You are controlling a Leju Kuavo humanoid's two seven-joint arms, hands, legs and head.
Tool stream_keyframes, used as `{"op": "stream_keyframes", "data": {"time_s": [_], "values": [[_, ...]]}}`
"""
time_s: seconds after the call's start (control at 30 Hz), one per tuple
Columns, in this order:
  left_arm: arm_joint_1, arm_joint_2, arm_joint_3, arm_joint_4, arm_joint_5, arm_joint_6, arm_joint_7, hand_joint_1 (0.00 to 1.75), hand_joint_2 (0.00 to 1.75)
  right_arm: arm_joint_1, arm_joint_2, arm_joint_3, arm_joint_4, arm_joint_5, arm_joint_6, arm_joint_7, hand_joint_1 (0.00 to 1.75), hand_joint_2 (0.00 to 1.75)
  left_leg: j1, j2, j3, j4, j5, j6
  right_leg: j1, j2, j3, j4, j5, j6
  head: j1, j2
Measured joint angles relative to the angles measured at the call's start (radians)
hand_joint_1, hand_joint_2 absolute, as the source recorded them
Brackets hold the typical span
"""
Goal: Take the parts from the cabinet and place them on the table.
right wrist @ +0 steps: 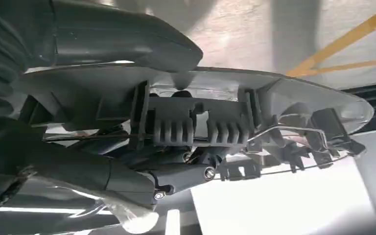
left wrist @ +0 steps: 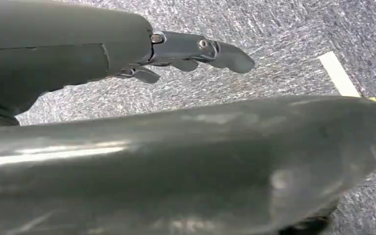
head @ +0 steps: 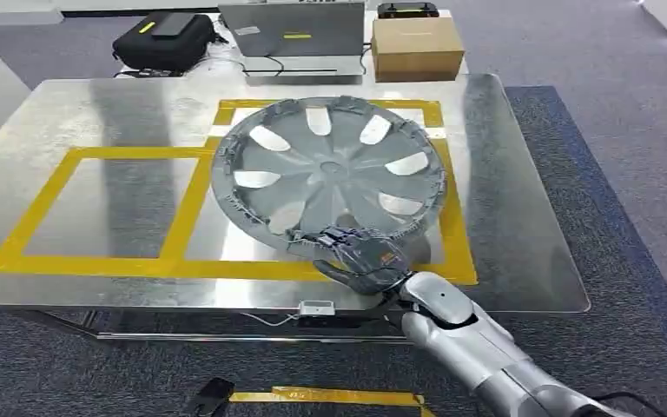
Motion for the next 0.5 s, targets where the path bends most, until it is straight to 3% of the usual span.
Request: {"op": "stream_keyframes", "data": {"time_s": [0.03,0.07,0.1,0.17,0.2,0.23,0.33,0.4,0.43,0.5], "values": [[0.001,0.0,0.0,0.0,0.0,0.0,0.0,0.0,0.0,-0.001,0.0,0.009,0.0,0.0,0.0,0.0,1.75,1.75,0.0,0.0,-0.034,0.071,-0.019,-0.001,0.0,0.0,0.002,0.0,-0.002,-0.002,-0.001,0.0],[0.002,0.0,0.0,0.0,0.0,0.0,0.0,0.0,0.0,0.0,0.0,0.016,0.0,0.0,0.0,0.0,1.75,1.75,0.0,0.0,-0.045,0.088,-0.011,-0.001,0.001,0.001,0.005,0.0,-0.003,-0.003,-0.001,0.0],[0.002,0.0,0.0,0.0,0.0,0.0,0.0,0.0,0.0,0.0,0.0,0.021,-0.001,0.0,0.0,0.0,1.75,1.75,0.0,0.0,-0.036,0.061,0.021,0.001,0.001,0.001,0.008,0.0,-0.005,-0.003,0.0,0.0],[0.0,0.001,0.0,0.0,-0.001,0.0,0.0,0.0,0.0,-0.007,0.0,0.035,-0.006,0.011,-0.005,0.017,1.75,1.75,0.0,0.0,0.028,-0.097,0.124,0.01,0.001,0.003,0.015,0.0,-0.009,0.0,0.0,0.0],[0.0,0.001,0.0,0.0,-0.002,0.001,0.0,0.0,0.0,-0.013,-0.001,0.042,-0.01,0.014,-0.005,0.023,1.75,1.75,0.0,0.0,0.061,-0.18,0.162,0.015,0.001,0.004,0.018,0.0,-0.011,0.003,-0.001,0.0],[-0.001,0.001,0.0,0.0,-0.002,0.002,-0.001,0.0,1.75,-0.018,-0.002,0.051,-0.014,0.018,-0.008,0.025,0.0,0.0,-0.003,-0.001,0.073,-0.194,0.147,0.016,0.006,0.005,0.016,-0.001,-0.013,0.007,0.0,0.0],[-0.001,0.001,0.002,0.0,-0.001,0.001,-0.003,0.0,1.75,-0.023,-0.01,0.074,-0.049,0.025,-0.02,0.03,0.0,0.0,-0.005,-0.002,0.077,-0.224,0.134,0.021,0.006,0.006,0.005,-0.002,-0.009,0.02,0.002,0.0],[0.003,0.001,0.004,0.0,-0.002,-0.001,0.001,0.0,1.75,-0.019,-0.018,0.098,-0.087,0.036,-0.026,0.042,0.0,0.0,0.003,0.0,0.086,-0.234,0.137,0.027,0.004,0.005,-0.004,0.01,-0.025,0.031,0.001,0.0],[0.002,0.001,0.005,0.0,-0.004,0.0,0.001,0.0,1.75,-0.018,-0.02,0.106,-0.102,0.04,-0.026,0.05,0.0,0.0,0.003,0.001,0.087,-0.234,0.137,0.033,0.004,0.004,-0.021,0.048,-0.049,0.036,0.004,0.0],[0.0,0.0,0.005,0.0,-0.005,0.006,0.001,0.0,1.75,-0.013,-0.031,0.118,-0.121,0.041,-0.026,0.063,0.0,0.0,0.002,0.001,0.088,-0.234,0.137,0.04,0.004,0.004,-0.098,0.207,-0.119,0.041,0.003,0.0]]}}
